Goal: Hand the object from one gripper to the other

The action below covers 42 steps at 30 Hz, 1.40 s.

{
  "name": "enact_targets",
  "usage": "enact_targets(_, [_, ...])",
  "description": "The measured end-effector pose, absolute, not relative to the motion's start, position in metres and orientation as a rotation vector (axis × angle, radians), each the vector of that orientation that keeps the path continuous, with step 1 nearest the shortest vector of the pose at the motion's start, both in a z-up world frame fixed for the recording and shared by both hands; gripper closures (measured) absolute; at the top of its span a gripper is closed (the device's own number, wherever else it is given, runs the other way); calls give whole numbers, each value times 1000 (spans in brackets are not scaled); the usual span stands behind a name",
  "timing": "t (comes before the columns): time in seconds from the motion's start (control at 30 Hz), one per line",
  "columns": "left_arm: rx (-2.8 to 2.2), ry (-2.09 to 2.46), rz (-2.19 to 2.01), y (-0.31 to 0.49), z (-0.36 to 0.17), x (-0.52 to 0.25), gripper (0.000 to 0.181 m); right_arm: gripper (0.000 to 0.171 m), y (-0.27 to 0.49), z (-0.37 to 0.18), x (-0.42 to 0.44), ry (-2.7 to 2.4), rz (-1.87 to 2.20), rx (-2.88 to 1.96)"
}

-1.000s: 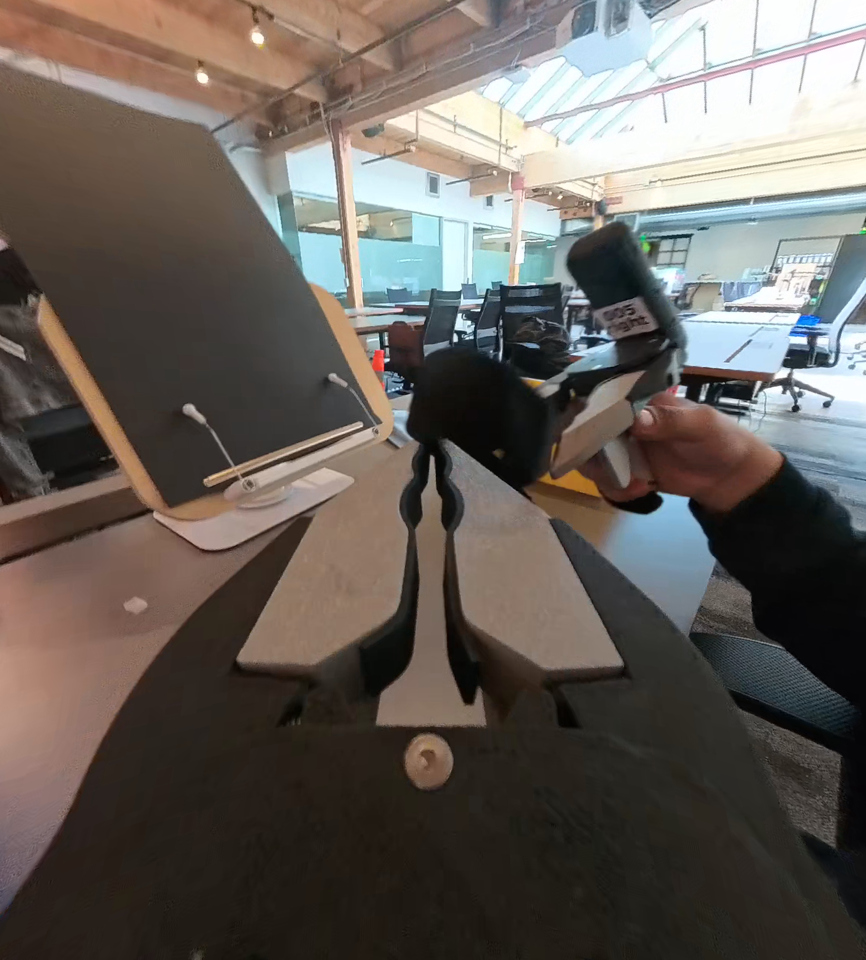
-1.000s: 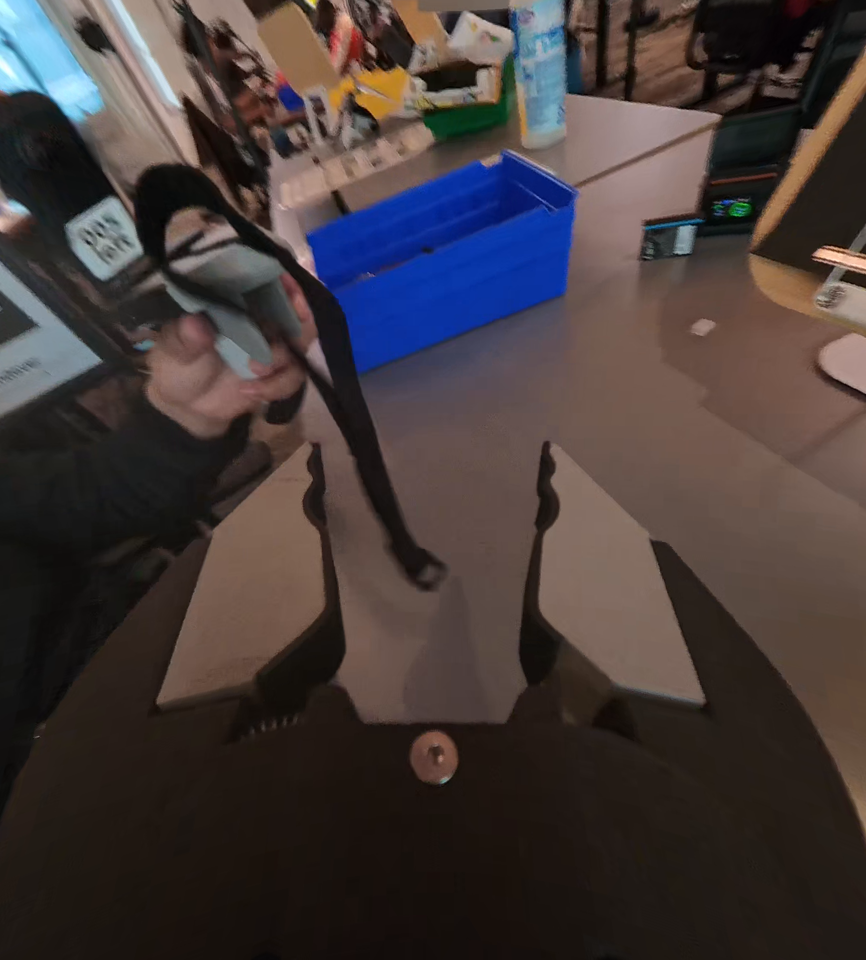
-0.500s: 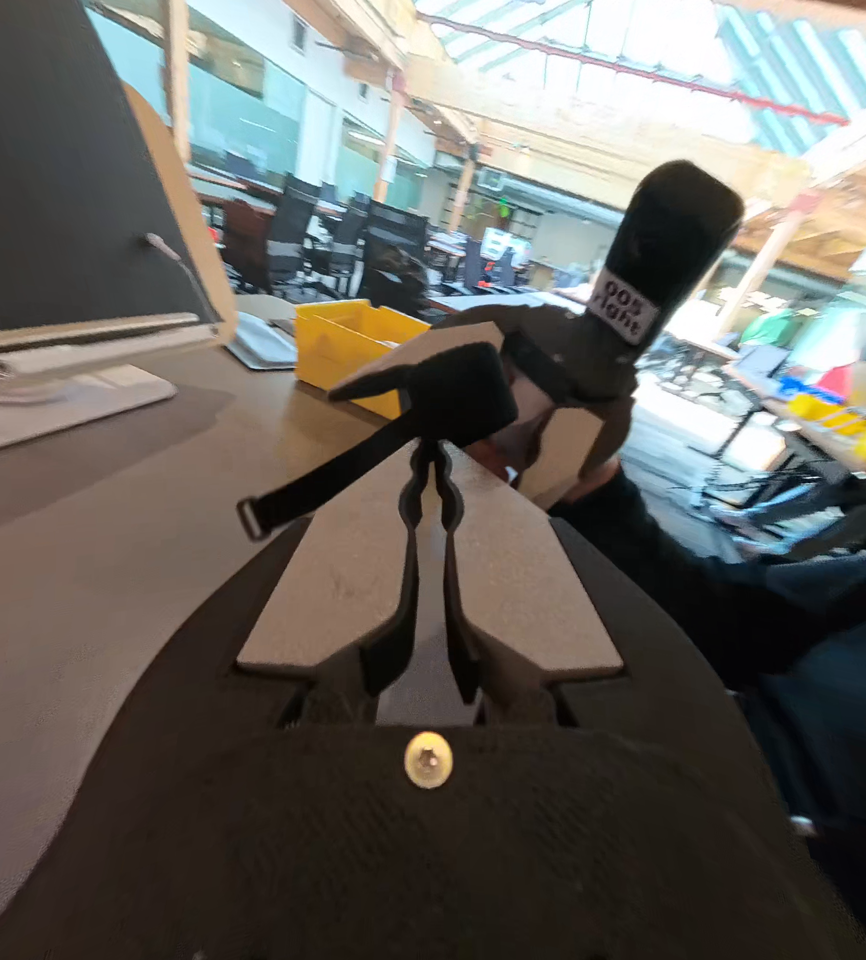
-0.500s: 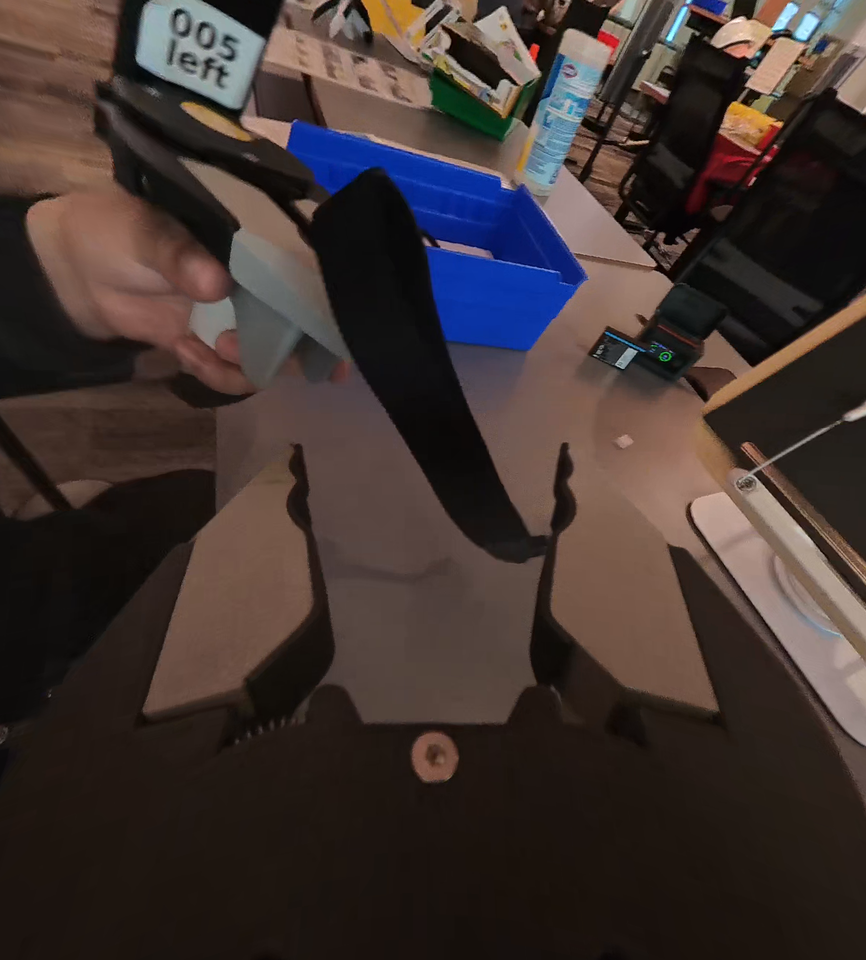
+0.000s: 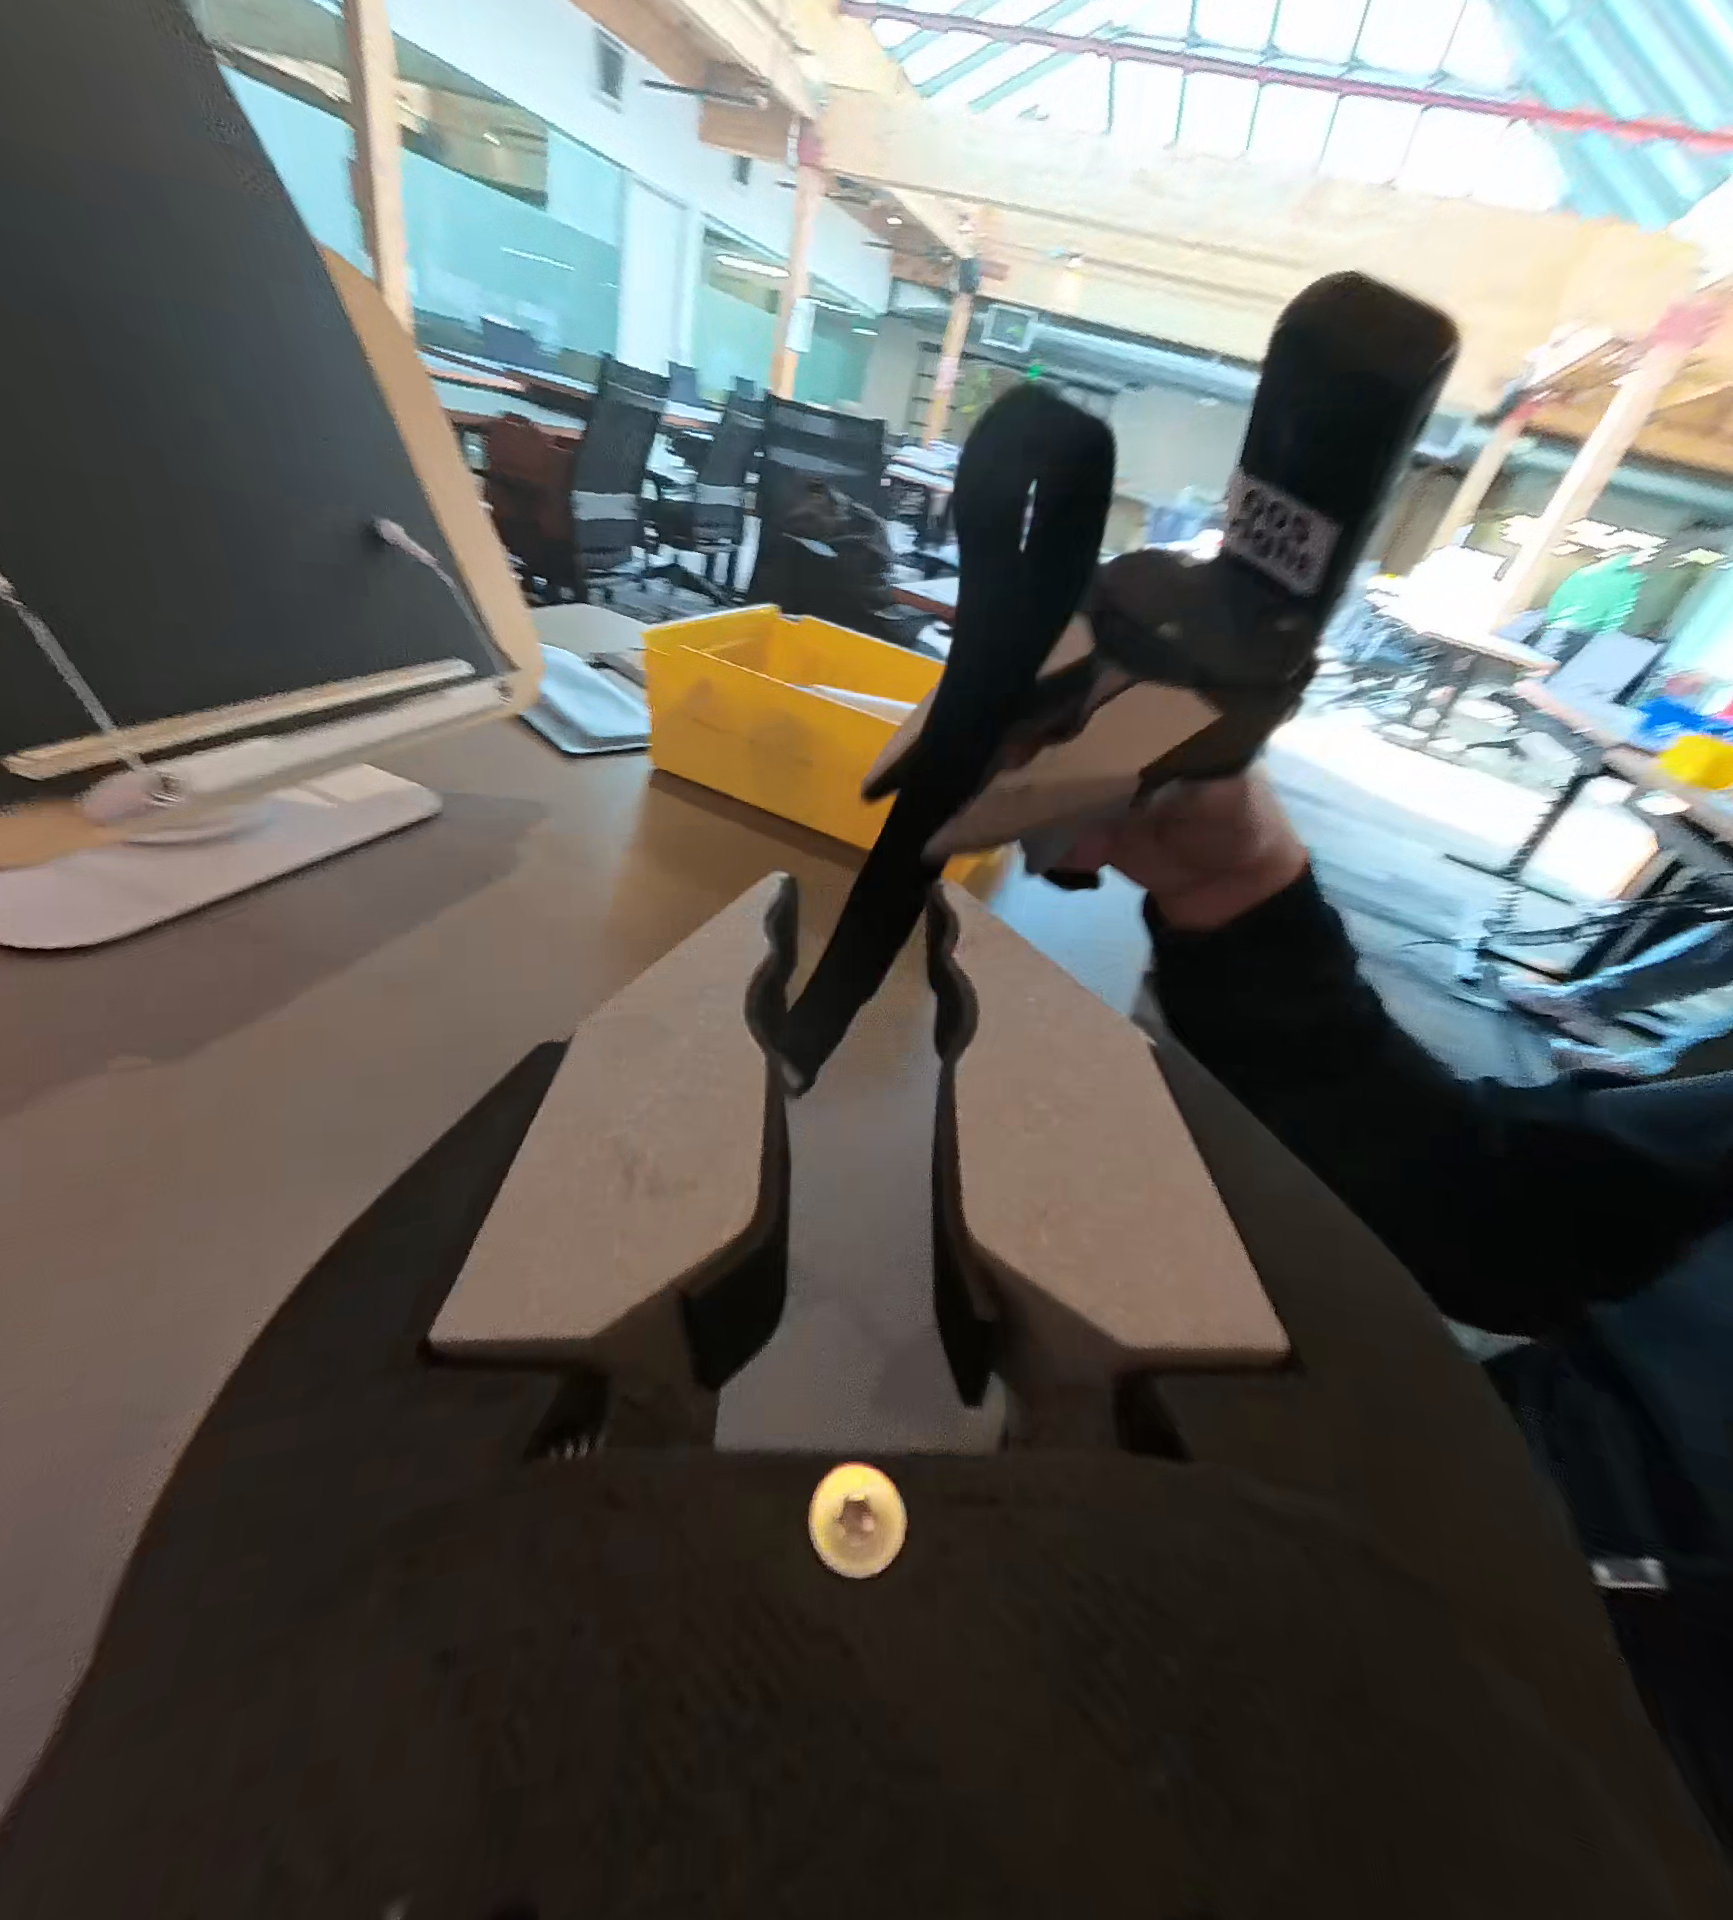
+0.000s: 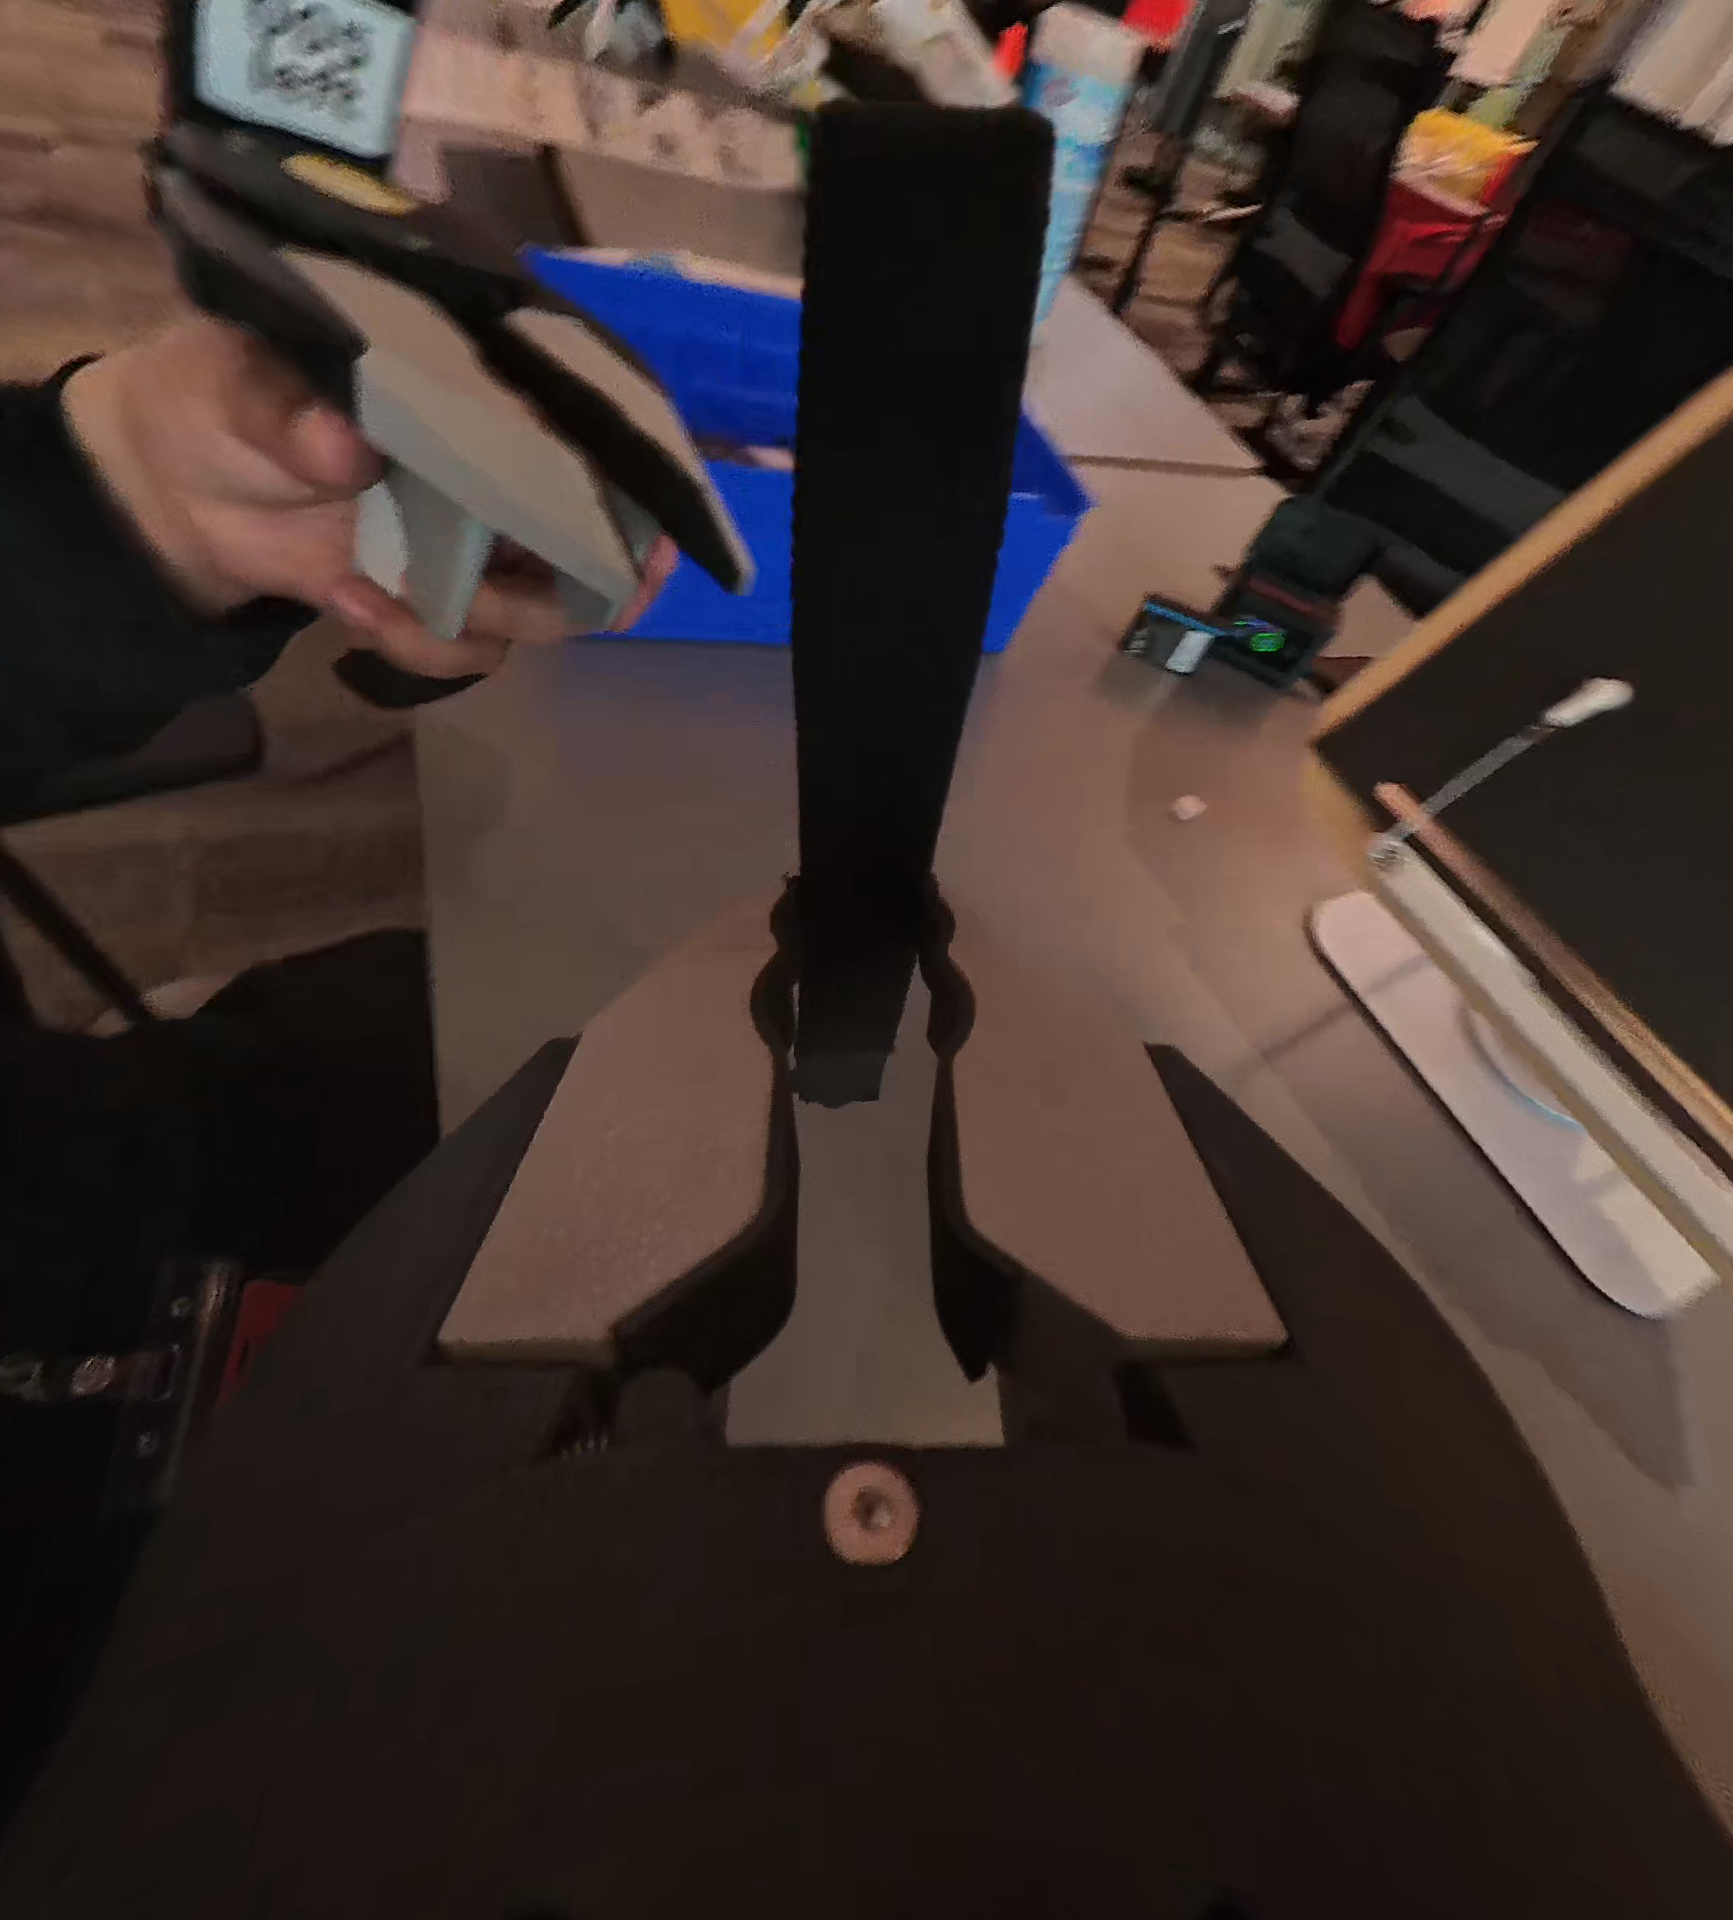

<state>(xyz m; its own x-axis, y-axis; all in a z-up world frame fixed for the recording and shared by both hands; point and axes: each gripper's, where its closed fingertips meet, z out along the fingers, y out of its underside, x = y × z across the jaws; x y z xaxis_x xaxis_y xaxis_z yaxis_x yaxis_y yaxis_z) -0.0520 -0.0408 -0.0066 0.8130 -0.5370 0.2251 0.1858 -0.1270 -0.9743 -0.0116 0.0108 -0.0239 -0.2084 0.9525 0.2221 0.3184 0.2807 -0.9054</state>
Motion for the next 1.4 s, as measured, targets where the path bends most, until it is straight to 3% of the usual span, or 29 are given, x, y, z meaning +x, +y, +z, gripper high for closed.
enact_targets(0.33, [-1593,268,-434,-45,0,-81,149,154,128,76,101,-965,740,-1246])
enact_targets(0.5, [-1617,266,-360,-44,-3,-90,145,154,187,88,174,-662,552,-1285])
enact_targets(0.8, [-1632,320,-286,-47,-5,-85,143,154,252,62,241,-477,334,-1425])
enact_targets(1.07, [-1655,321,-296,-43,-12,-82,143,153,293,30,240,-497,227,-1536])
enact_targets(1.27, [-1673,324,-309,-39,-18,-79,143,151,336,-33,243,-471,120,-1800])
enact_targets(1.37, [-1675,331,-296,-39,-19,-79,143,113,343,-57,248,-516,33,-1899])
enact_targets(1.4, [-1675,329,-297,-39,-19,-79,143,115,343,-58,249,-519,41,-1900])
